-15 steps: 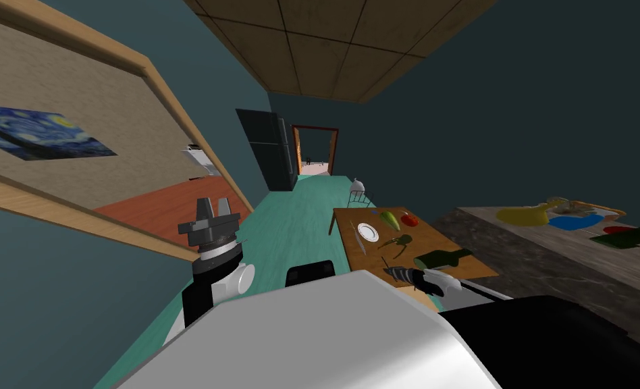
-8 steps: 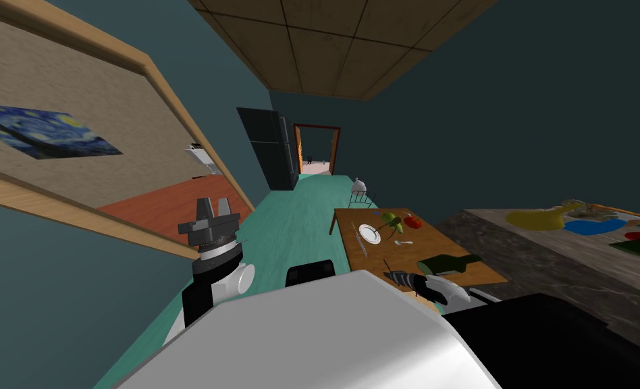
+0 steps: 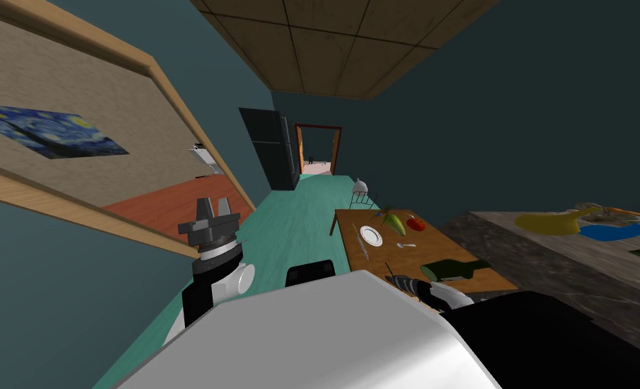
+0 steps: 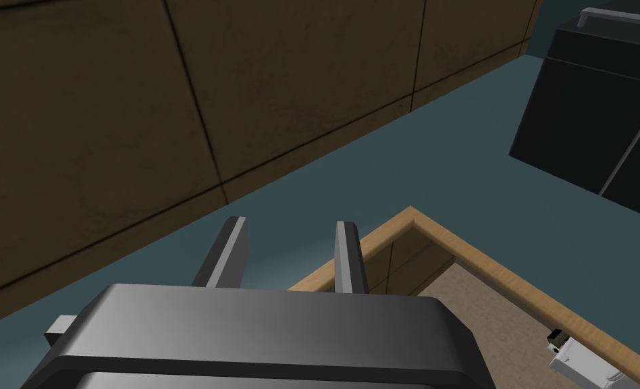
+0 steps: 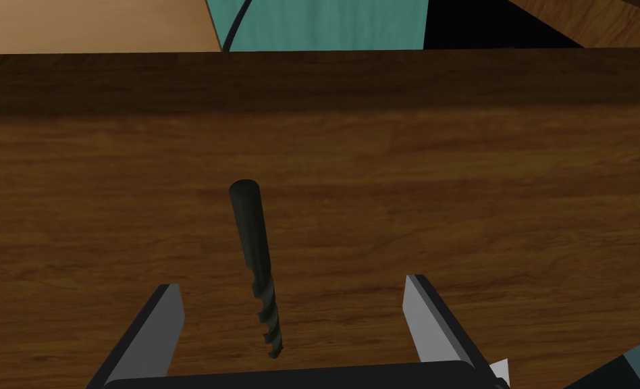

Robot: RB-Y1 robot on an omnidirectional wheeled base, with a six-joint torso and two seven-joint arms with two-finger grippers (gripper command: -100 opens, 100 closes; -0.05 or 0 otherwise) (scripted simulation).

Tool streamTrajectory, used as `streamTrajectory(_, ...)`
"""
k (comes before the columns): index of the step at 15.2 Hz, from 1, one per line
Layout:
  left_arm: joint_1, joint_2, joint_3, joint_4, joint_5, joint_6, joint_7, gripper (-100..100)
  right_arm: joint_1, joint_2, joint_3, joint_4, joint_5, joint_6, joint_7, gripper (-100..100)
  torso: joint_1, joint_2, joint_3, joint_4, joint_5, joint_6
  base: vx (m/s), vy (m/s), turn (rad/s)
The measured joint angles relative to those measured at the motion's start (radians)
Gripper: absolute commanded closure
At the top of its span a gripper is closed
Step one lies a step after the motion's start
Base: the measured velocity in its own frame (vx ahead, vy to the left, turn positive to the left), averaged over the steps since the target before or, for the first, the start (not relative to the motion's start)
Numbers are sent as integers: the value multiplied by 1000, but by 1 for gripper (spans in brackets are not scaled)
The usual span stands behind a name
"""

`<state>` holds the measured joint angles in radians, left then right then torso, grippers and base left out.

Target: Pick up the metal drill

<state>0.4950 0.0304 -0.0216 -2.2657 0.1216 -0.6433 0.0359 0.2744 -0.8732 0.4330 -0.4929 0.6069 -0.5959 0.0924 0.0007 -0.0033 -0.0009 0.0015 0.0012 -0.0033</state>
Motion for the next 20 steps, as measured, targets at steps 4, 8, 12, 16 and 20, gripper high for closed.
streamTrajectory(4, 0, 0, 0, 0, 0, 0, 0, 0, 22, 34, -83, 27, 55, -17, 22, -100, 0, 0, 0, 0, 0, 0, 15, -1, 27)
streamTrajectory(8, 0, 0, 0, 0, 0, 0, 0, 0, 79, 47, -159, -25, 111, -4, 14, -100, 0, 1, 1, 0, 0, 0, 6, 0, 14)
streamTrajectory(12, 0, 0, 0, 0, 0, 0, 0, 0, 100, 70, -235, -6, 156, -21, 32, -100, 0, 0, 0, 0, 0, 0, 17, 0, 26)
streamTrajectory(16, 0, 0, 0, 0, 0, 0, 0, 0, 100, 69, -238, -3, 158, -22, 34, 100, 1, 1, 0, 0, -1, 0, 0, 2, 1)
streamTrajectory(20, 0, 0, 0, 0, 0, 0, 0, 0, 94, 47, -194, -34, 127, -8, 13, 100, -1, -1, 0, 1, 0, -2, 5, -3, -14)
